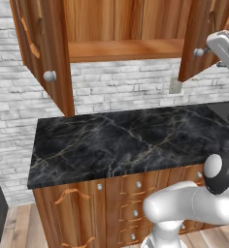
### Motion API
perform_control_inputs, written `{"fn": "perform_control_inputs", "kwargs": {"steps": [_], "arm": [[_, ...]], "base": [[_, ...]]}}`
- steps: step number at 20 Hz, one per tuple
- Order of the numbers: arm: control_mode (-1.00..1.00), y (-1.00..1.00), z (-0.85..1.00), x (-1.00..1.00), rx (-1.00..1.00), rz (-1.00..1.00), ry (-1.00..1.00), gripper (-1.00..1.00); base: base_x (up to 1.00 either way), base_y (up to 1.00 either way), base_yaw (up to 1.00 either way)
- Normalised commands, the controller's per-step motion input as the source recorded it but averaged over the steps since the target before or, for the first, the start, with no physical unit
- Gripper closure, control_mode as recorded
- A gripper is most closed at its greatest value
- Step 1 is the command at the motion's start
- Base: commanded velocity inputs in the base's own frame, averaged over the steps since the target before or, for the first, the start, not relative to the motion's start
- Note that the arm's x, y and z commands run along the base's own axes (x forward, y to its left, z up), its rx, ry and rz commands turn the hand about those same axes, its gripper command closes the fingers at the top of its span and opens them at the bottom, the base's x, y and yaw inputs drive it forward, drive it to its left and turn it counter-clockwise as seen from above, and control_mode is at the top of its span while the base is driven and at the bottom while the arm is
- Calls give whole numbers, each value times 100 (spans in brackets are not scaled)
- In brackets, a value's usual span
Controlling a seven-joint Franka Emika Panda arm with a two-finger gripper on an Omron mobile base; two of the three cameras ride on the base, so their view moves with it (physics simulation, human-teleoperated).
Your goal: Close all open cabinet doors.
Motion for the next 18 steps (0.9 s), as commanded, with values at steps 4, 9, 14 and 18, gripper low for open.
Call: {"fn": "perform_control_inputs", "kwargs": {"steps": [4, 9, 14, 18], "arm": [[-100, 7, -1, 60, -8, -10, 0, -100], [-100, 12, -5, 57, -9, -12, 0, -100], [-100, 18, -15, 49, -10, -10, 0, -100], [-100, 17, -23, 38, -10, -8, -2, -100]], "base": [[0, 0, 0], [0, 0, 0], [0, 0, 0], [0, 0, 0]]}}
